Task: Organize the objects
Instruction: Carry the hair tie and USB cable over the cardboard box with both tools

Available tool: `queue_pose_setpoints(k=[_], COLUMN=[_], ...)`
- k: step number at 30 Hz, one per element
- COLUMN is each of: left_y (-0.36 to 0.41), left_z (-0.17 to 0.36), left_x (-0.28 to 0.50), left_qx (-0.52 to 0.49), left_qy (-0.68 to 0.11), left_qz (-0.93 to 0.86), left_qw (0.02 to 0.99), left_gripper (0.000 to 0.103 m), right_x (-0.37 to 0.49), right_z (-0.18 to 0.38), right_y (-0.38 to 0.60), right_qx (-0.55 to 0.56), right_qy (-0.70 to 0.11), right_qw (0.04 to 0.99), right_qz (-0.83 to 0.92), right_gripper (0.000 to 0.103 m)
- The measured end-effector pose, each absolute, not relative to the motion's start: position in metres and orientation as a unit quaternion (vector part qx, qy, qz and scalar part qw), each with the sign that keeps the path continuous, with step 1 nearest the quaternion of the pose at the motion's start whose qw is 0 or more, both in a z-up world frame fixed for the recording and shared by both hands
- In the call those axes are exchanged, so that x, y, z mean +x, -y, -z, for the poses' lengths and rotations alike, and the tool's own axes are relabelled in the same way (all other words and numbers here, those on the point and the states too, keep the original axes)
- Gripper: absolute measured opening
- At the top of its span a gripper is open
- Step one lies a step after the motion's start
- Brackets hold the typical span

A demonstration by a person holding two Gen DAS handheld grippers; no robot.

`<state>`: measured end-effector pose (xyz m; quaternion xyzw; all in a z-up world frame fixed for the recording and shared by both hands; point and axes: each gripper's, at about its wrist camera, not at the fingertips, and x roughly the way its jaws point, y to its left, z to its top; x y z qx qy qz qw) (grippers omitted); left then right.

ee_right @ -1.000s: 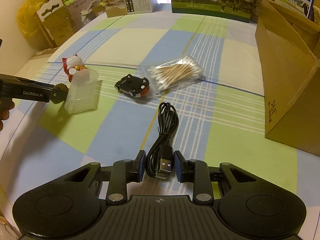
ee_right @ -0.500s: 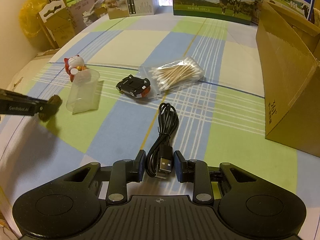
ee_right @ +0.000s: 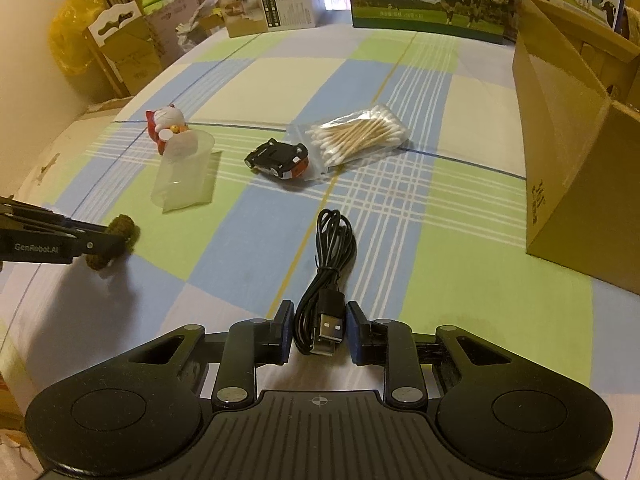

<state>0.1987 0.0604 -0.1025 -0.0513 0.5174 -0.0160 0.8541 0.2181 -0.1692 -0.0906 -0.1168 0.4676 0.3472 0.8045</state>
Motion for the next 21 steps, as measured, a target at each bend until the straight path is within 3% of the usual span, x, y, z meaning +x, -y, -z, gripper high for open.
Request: queue_pose_setpoints(k=[21], left_y=[-0.005], left_z=[0.055], left_x=[0.206], left_qx=[-0.043], left_qy=[-0.476], left_qz=[0.057], left_qw=[0.877], left_gripper=[0.018], right_x=[0.213], right_z=[0.038], right_y=[0.211], right_qx=[-0.076], right_qy=[-0.415], right_qw=[0.832], right_qz=[-0.359], right_gripper=[0.023])
